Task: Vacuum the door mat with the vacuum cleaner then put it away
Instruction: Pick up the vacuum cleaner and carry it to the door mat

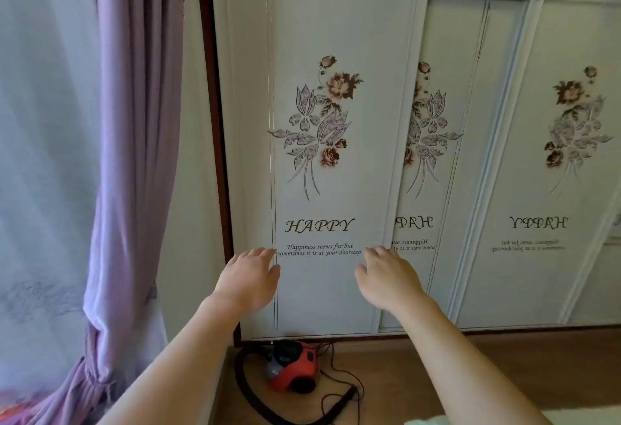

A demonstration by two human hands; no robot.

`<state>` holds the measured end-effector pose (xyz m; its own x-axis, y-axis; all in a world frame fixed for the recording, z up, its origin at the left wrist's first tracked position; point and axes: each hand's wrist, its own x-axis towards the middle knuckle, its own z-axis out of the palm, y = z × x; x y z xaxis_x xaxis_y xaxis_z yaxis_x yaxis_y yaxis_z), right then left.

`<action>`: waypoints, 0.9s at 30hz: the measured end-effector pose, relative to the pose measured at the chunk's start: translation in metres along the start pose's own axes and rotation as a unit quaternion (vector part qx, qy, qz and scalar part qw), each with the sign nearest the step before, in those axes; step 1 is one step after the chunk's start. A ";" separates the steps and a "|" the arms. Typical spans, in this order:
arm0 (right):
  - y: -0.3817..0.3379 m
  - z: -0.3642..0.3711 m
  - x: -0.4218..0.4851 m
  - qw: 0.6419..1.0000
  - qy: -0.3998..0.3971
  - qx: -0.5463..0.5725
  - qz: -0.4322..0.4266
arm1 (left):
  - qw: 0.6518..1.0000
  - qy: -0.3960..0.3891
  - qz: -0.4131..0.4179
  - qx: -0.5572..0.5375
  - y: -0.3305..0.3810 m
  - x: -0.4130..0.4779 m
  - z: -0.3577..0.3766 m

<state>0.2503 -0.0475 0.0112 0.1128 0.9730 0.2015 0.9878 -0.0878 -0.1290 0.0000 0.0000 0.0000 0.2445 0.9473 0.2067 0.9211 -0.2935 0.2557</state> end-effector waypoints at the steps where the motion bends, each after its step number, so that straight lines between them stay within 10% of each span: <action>1: -0.004 0.002 0.000 1.000 -0.003 -0.002 0.004 | 1.000 -0.001 0.001 -0.003 -0.004 0.000 -0.002; 27: 0.064 0.035 0.105 0.999 -0.011 0.000 -0.052 | 0.999 0.005 -0.037 0.021 0.037 0.091 0.048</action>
<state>0.3215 0.0570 -0.0102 0.0065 0.9813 0.1923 0.9940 0.0146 -0.1083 0.0710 0.0811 -0.0172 0.1729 0.9648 0.1981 0.9487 -0.2172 0.2298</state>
